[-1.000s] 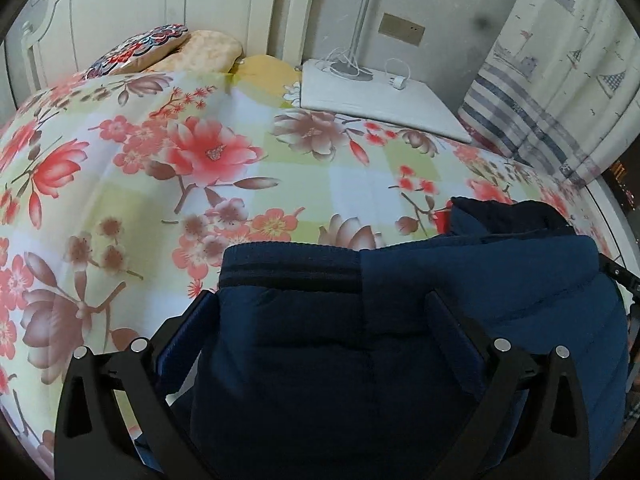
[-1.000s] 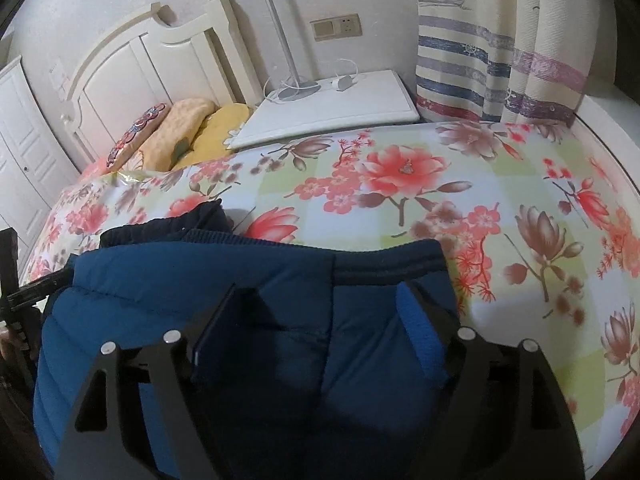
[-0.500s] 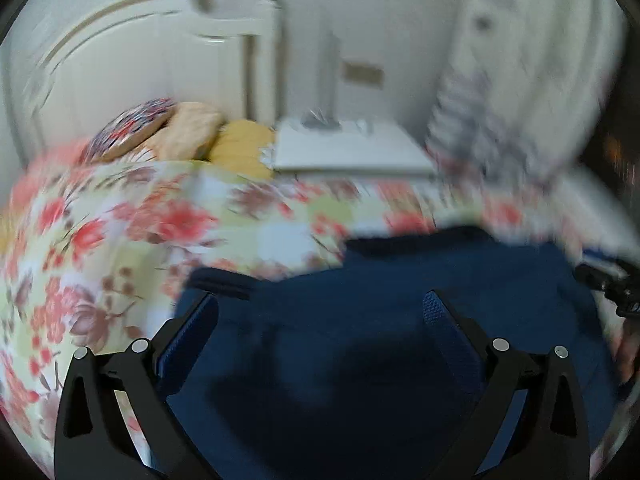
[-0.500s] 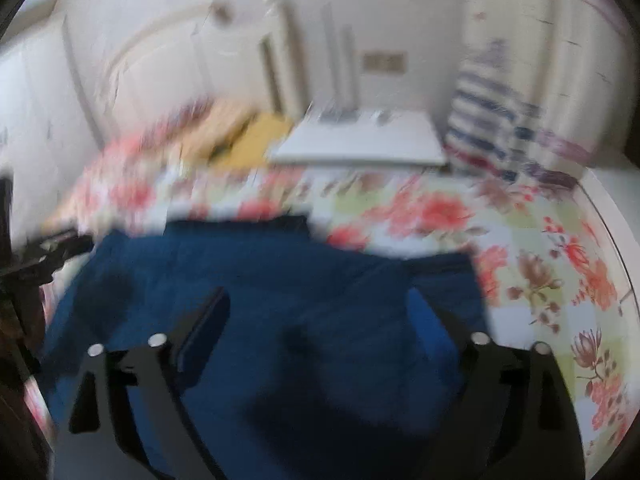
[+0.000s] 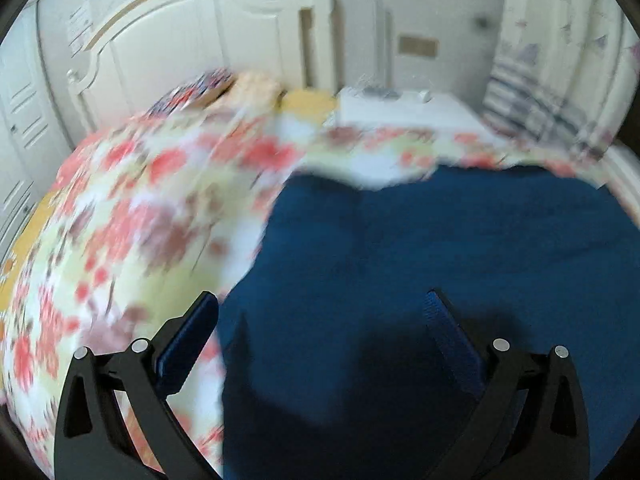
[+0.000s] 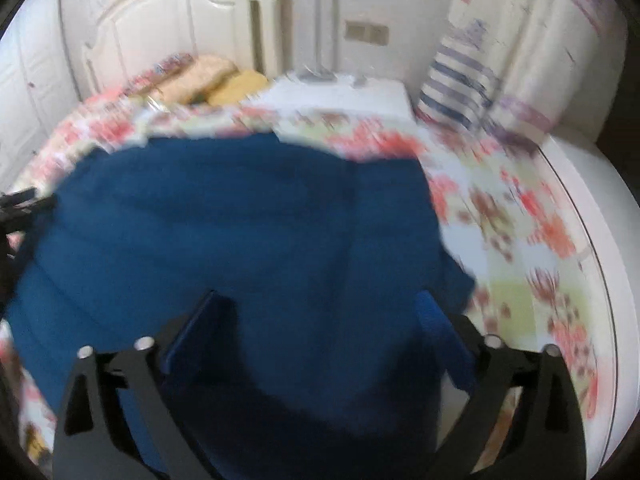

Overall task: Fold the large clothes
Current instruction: 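Open both grippers and smooth the folded jacket flat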

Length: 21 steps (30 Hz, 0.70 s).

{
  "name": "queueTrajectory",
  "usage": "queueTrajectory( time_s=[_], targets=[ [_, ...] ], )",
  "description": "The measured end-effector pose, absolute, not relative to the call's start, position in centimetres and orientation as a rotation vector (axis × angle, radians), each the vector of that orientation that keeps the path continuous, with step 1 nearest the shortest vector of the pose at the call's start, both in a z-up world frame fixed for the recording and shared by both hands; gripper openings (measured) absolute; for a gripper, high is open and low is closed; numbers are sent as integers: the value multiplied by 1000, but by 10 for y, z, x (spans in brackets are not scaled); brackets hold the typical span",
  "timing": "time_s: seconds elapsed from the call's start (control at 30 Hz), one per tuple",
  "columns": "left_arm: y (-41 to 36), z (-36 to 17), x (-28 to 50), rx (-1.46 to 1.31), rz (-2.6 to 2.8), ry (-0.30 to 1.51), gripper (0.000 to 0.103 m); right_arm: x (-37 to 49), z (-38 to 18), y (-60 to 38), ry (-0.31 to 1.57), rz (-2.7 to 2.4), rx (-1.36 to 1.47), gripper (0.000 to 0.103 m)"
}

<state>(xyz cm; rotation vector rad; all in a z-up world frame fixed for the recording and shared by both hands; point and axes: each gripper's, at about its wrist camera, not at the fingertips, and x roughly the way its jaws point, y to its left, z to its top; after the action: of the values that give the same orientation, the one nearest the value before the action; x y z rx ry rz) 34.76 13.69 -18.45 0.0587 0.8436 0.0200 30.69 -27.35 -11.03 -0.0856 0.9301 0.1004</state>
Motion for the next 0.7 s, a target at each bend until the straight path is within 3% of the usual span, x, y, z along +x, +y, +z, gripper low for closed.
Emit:
queueTrajectory(
  time_s=[0.13,0.27,0.43,0.53,0.7],
  targets=[
    [165,-200,349,-151,-77,864,99,309,-130,-295,898,165,83,101],
    [159,-197,344,-126,-47,845,99,302,-124,-290,890,110,40,100],
    [122,-145,279,-58,-15,643,98,250,-88,-268,762,123,70,97],
    [78,-136,249,-18,-89,614,98,222,-77,-218,719,216,-35,97],
    [13,-184,243,187,-73,726,99,223,-119,-160,793,221,-273,101]
  ],
)
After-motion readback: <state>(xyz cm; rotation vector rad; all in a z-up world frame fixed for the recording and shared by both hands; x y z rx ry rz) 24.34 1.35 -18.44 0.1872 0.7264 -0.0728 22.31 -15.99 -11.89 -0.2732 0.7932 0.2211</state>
